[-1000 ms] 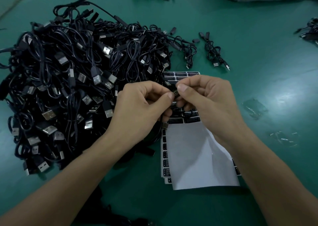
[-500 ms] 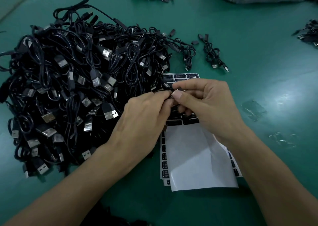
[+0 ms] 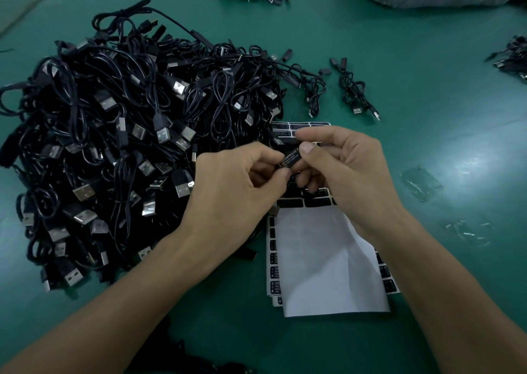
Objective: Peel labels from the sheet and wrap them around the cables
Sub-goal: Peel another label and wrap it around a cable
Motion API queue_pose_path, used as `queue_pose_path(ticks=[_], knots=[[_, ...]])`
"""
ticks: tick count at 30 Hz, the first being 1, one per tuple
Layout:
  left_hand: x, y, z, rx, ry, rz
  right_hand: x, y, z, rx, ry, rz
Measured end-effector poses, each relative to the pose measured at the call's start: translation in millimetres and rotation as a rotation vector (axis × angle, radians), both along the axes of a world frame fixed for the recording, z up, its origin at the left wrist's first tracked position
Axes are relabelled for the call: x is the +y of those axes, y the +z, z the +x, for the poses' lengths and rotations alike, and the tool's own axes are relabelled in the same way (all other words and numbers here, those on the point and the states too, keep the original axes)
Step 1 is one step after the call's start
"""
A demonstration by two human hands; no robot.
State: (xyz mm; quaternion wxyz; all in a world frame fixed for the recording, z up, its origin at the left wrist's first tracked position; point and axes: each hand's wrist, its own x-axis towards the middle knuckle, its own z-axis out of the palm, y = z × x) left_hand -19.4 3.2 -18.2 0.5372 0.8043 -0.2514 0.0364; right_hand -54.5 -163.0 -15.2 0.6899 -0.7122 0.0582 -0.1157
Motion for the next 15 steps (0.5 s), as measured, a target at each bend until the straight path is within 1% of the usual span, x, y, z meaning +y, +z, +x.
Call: queue_pose_path(ticks=[3,6,11,15], knots=[[0.5,-0.9,0.4,-0.03,0.009,0.017,0.1,0.7,-0.4,-0.022,0.04,0.003],[1.5,-1.5,1.5,-0.007,0.003,0.029,-1.5,0.7,-0.7,-0.03,0.063,-0.018],[1.1,2.4,4.4,0.116,-0.033,-0.055,-5.0,-0.7,0.0,-0.033,0.026,-0.091],[1.4,5.9,7.8,0.22,-0.083,-0.103,-5.2,0.7,0.7,-0.038,0.035,-0.056]])
